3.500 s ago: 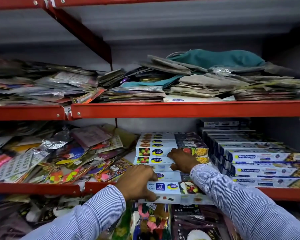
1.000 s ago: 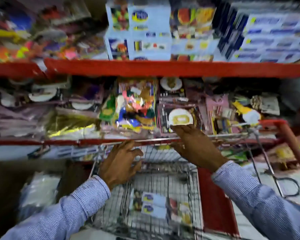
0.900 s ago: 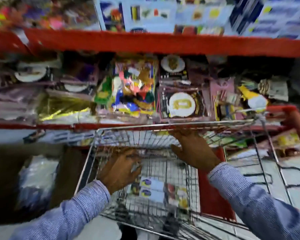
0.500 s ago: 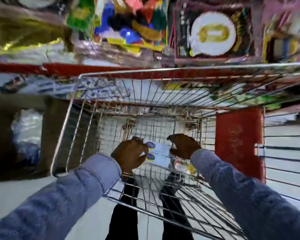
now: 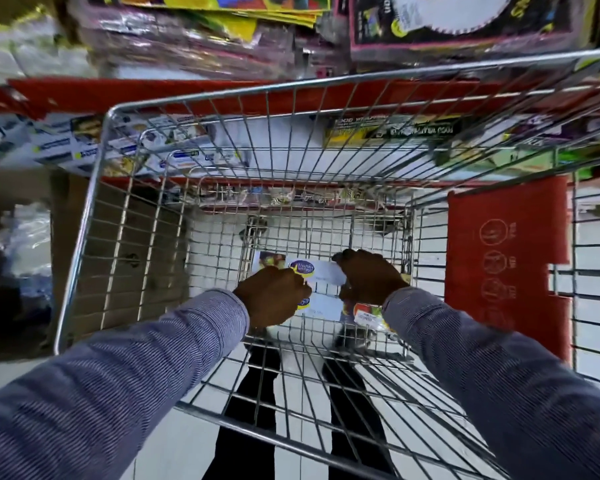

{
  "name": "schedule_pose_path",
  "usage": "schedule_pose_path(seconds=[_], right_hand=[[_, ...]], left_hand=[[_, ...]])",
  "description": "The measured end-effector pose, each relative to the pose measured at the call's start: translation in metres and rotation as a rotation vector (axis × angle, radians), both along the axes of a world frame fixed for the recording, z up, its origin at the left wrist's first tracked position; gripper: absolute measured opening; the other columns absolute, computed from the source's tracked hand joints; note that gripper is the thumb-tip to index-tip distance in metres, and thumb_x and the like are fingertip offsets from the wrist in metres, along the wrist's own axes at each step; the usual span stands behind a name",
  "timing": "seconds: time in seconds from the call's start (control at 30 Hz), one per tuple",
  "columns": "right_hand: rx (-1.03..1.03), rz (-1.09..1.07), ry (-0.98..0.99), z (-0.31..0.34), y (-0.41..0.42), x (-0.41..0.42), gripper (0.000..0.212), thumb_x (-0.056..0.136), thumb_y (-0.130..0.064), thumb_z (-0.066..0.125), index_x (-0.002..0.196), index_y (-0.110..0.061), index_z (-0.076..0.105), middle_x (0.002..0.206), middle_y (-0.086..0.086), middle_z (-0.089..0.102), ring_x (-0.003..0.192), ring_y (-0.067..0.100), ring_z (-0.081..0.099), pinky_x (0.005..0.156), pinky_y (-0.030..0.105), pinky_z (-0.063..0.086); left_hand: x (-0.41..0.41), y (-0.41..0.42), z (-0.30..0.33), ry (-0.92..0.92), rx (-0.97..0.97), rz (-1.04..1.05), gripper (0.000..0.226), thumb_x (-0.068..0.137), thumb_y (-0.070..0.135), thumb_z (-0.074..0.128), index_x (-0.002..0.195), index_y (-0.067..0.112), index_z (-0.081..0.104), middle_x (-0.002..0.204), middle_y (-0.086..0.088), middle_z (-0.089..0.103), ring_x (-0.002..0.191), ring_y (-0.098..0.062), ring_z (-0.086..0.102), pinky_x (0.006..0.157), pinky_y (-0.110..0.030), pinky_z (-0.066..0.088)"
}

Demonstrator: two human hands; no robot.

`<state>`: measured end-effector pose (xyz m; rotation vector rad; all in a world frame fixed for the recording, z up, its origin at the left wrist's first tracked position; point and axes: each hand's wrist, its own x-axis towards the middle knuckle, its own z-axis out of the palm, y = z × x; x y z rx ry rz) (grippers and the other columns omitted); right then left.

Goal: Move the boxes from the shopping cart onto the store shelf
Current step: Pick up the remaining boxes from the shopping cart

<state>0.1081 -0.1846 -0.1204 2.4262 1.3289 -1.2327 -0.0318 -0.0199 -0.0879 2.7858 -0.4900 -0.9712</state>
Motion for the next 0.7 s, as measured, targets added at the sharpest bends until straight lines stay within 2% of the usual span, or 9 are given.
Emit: schedule_pose_path(seconds=[0.13, 0.2, 0.3, 0.43, 0.5, 0.57, 0.63, 0.7], right_hand=[[0.059, 0.031, -0.055, 0.000, -0.004, 0.000, 0.070, 0.080, -0.033, 0.069, 0.140, -0.010, 0.042, 0.133, 0.013, 0.055, 0.116, 0.035, 0.057, 0.089, 0.044, 0.053], [0.081, 0.031, -0.050, 0.000, -0.004, 0.000, 0.061, 0.082, -0.028, 0.068, 0.137, -0.010, 0.047, 0.130, 0.013, 0.059, 0.115, 0.035, 0.059, 0.089, 0.044, 0.054], [0.100, -0.008, -0.035, 0.001, -0.001, 0.006, 0.049, 0.083, -0.023, 0.067, 0.129, -0.010, 0.055, 0.123, 0.013, 0.065, 0.112, 0.035, 0.063, 0.088, 0.042, 0.054], [0.154, -0.013, -0.093, 0.020, 0.003, 0.017, 0.059, 0.083, -0.033, 0.069, 0.135, -0.012, 0.050, 0.127, 0.013, 0.063, 0.115, 0.033, 0.061, 0.092, 0.041, 0.053], [0.189, -0.005, -0.141, 0.036, 0.008, 0.024, 0.059, 0.079, -0.038, 0.072, 0.130, -0.014, 0.054, 0.124, 0.012, 0.065, 0.113, 0.031, 0.062, 0.090, 0.039, 0.053], [0.230, 0.010, -0.191, 0.065, 0.014, 0.031, 0.060, 0.074, -0.043, 0.075, 0.125, -0.015, 0.058, 0.118, 0.013, 0.068, 0.107, 0.032, 0.065, 0.086, 0.040, 0.056], [0.268, 0.034, -0.232, 0.108, 0.021, 0.039, 0.062, 0.071, -0.046, 0.076, 0.123, -0.016, 0.060, 0.112, 0.014, 0.070, 0.101, 0.034, 0.067, 0.081, 0.040, 0.056], [0.330, 0.076, -0.282, 0.161, 0.029, 0.050, 0.061, 0.069, -0.048, 0.075, 0.120, -0.018, 0.061, 0.107, 0.014, 0.070, 0.099, 0.034, 0.066, 0.077, 0.038, 0.054]], left_hand=[[0.001, -0.008, -0.015, -0.015, 0.034, -0.059, 0.016, 0.093, 0.016, 0.053, 0.107, 0.009, 0.057, 0.109, -0.010, 0.066, 0.104, -0.033, 0.061, 0.080, -0.042, 0.052], [-0.001, -0.012, -0.024, -0.022, 0.090, -0.094, 0.021, 0.092, 0.014, 0.056, 0.112, 0.005, 0.055, 0.107, -0.013, 0.066, 0.098, -0.033, 0.064, 0.071, -0.040, 0.051], [-0.002, -0.019, -0.034, -0.009, 0.095, -0.042, 0.021, 0.090, -0.002, 0.051, 0.111, 0.001, 0.054, 0.101, -0.016, 0.065, 0.086, -0.035, 0.066, 0.057, -0.038, 0.042], [0.004, -0.023, -0.032, 0.049, 0.054, 0.042, 0.023, 0.089, 0.002, 0.060, 0.111, 0.000, 0.057, 0.109, -0.018, 0.065, 0.090, -0.037, 0.067, 0.062, -0.038, 0.042], [0.007, -0.021, -0.026, 0.068, 0.050, 0.071, 0.029, 0.089, 0.009, 0.063, 0.116, 0.001, 0.057, 0.115, -0.017, 0.064, 0.097, -0.037, 0.066, 0.066, -0.037, 0.041], [0.007, -0.016, -0.008, 0.065, 0.033, 0.131, 0.036, 0.090, 0.015, 0.065, 0.122, 0.002, 0.056, 0.121, -0.017, 0.061, 0.103, -0.037, 0.063, 0.075, -0.039, 0.047], [0.007, -0.008, 0.025, 0.016, -0.018, 0.227, 0.035, 0.088, 0.020, 0.069, 0.117, 0.004, 0.057, 0.119, -0.015, 0.062, 0.103, -0.037, 0.063, 0.079, -0.040, 0.052], [0.009, 0.003, 0.072, -0.086, -0.080, 0.313, 0.027, 0.083, 0.020, 0.073, 0.103, 0.008, 0.060, 0.111, -0.013, 0.064, 0.101, -0.037, 0.064, 0.078, -0.037, 0.054]])
